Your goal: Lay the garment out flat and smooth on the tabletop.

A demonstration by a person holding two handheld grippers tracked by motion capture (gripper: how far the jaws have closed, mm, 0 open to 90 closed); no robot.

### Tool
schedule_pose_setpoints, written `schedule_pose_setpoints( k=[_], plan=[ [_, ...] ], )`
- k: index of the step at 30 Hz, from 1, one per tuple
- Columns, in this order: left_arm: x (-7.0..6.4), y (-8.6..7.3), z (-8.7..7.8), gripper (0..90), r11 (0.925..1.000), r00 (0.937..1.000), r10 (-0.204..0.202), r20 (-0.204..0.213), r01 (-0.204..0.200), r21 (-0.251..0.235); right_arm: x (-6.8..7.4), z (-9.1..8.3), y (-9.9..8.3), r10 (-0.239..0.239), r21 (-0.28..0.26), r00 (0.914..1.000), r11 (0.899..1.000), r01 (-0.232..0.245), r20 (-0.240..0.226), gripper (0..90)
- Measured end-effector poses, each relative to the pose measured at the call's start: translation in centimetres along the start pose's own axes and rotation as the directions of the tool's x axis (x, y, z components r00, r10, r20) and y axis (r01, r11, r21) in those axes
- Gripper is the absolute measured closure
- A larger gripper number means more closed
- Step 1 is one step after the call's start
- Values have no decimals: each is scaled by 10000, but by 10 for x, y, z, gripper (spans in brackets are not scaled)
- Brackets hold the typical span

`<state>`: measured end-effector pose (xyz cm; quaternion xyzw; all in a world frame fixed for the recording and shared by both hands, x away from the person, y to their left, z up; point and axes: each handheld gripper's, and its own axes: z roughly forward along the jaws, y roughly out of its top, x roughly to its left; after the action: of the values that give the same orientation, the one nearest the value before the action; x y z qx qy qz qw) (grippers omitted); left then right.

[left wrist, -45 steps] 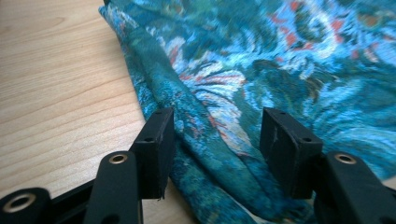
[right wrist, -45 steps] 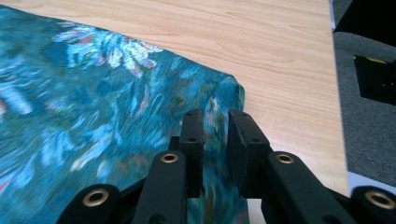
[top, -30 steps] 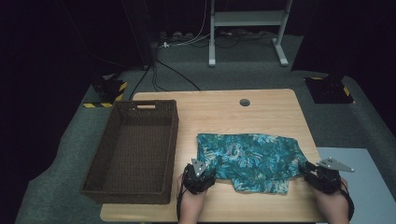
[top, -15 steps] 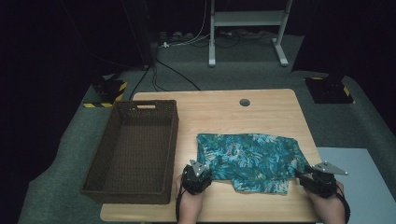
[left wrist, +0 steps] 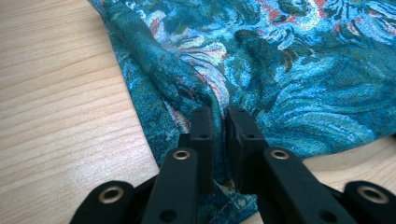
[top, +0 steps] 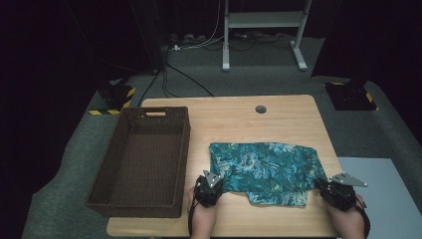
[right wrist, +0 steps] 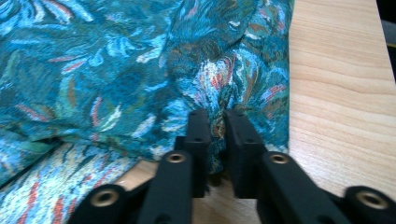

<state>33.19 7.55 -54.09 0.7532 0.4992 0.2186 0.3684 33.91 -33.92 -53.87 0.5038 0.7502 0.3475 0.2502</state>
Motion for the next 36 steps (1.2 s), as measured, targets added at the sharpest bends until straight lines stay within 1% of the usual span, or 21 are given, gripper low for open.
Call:
schedule_pose_setpoints(
  k=[2,4,8,11,13,15,16,18,19,21,25,28,30,32,35,36],
  plan=[
    [0,1,-2,840,10000,10000,22,13,-22,-49,2,-1,0,-86,-46,10000,10000,86,22,844],
    [0,3,-5,849,9998,10000,-8,14,9,-211,3,-2,-1,-46,-90,10000,9999,46,-41,850],
    [0,5,-10,855,9997,9998,2,185,2,-246,3,-10,-1,-24,-222,10000,9998,23,-40,851],
    [-3,1,-17,853,9995,9995,-40,319,50,-320,4,-19,-3,21,-271,10000,9996,-23,-70,851],
    [-5,0,-23,848,9991,9994,-30,356,45,-411,5,-27,-3,-36,-363,10000,9993,34,-70,852],
    [-5,0,-29,845,9986,9993,54,376,-34,-529,7,-37,-4,-14,-565,10000,9984,11,-60,853],
    [-6,1,-32,839,9981,9993,27,377,-3,-620,9,-41,-4,-56,-659,10000,9978,53,-46,853],
    [-7,3,-37,815,9972,9995,122,284,-101,-743,11,-49,-4,-19,-851,10000,9964,15,-43,854],
    [-8,4,-39,809,9969,9994,176,310,-152,-769,11,-52,-4,-20,-968,10000,9953,18,-14,854],
    [-7,6,-41,851,9969,9989,141,453,-106,-776,11,-58,-3,-35,-1147,10000,9934,38,23,855],
    [-5,10,-41,883,9961,9986,107,524,-61,-885,10,-61,1,-33,-1297,10000,9915,36,24,857],
    [-4,15,-40,887,9956,9986,72,520,-22,-939,10,-61,5,-67,-1441,10000,9895,71,35,859],
    [-3,20,-40,887,9944,9987,57,504,-3,-1060,9,-62,9,-104,-1548,9999,9879,113,64,860],
    [-2,28,-42,888,9925,9988,75,474,-16,-1223,8,-63,15,-106,-1702,9999,9853,119,88,860],
    [-1,42,-47,888,9879,9991,186,388,-124,-1546,7,-68,25,-151,-1995,9998,9797,180,159,861],
    [0,47,-49,888,9860,9992,169,357,-107,-1662,7,-70,29,-179,-2094,9997,9776,213,184,861]
  ],
)
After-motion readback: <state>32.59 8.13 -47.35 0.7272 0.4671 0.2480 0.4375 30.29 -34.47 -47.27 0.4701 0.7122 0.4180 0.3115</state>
